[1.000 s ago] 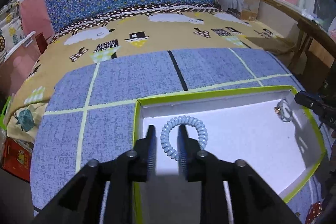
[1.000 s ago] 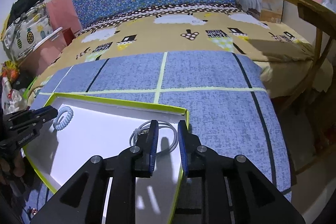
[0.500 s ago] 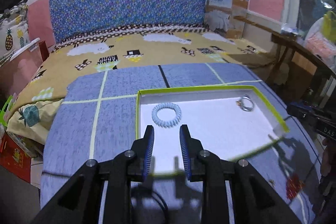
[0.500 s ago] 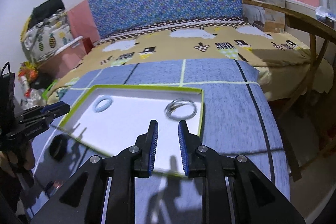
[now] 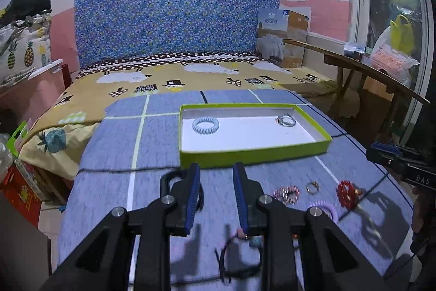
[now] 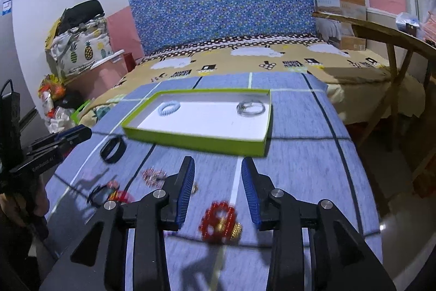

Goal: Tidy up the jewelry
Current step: 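Grasp the black cord bracelet with the left tool while the right tool grasps the red bead bracelet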

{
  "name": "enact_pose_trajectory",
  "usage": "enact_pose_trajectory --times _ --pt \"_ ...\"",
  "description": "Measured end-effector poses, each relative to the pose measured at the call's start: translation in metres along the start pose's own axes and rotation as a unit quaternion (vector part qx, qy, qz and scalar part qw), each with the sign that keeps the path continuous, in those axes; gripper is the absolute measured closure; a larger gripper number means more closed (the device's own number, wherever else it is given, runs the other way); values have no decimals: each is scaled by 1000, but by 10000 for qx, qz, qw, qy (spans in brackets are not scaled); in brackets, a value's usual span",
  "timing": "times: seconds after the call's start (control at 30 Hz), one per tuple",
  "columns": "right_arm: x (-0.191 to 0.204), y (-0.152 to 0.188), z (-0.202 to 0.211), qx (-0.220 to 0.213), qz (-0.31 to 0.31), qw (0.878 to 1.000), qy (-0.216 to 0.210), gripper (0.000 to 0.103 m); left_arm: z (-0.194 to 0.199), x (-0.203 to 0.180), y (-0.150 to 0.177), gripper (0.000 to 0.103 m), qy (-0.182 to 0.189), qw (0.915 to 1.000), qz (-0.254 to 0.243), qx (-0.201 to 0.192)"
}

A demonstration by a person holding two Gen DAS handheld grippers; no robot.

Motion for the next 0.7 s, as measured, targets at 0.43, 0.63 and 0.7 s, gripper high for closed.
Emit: enact_pose_trajectory --times 0.43,0.63,0.7 --pt "23 37 25 79 217 9997 25 66 31 -8 33 71 -32 10000 7 39" --pt "24 42 24 129 242 9996 48 66 31 -15 41 68 104 9999 -56 121" --pt "24 42 24 134 231 9996 59 66 31 -16 43 68 140 9998 -64 138"
Point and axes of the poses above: each gripper's, at about its wrist camera, not at the fingertips, and z roughly against the way its jaws point, x to its left, y to its underside, the point moved 1 cm from there along -z, roughly the way its jaws point, and after that the axes turned 7 degrees about -x, right-handed, at the moved point
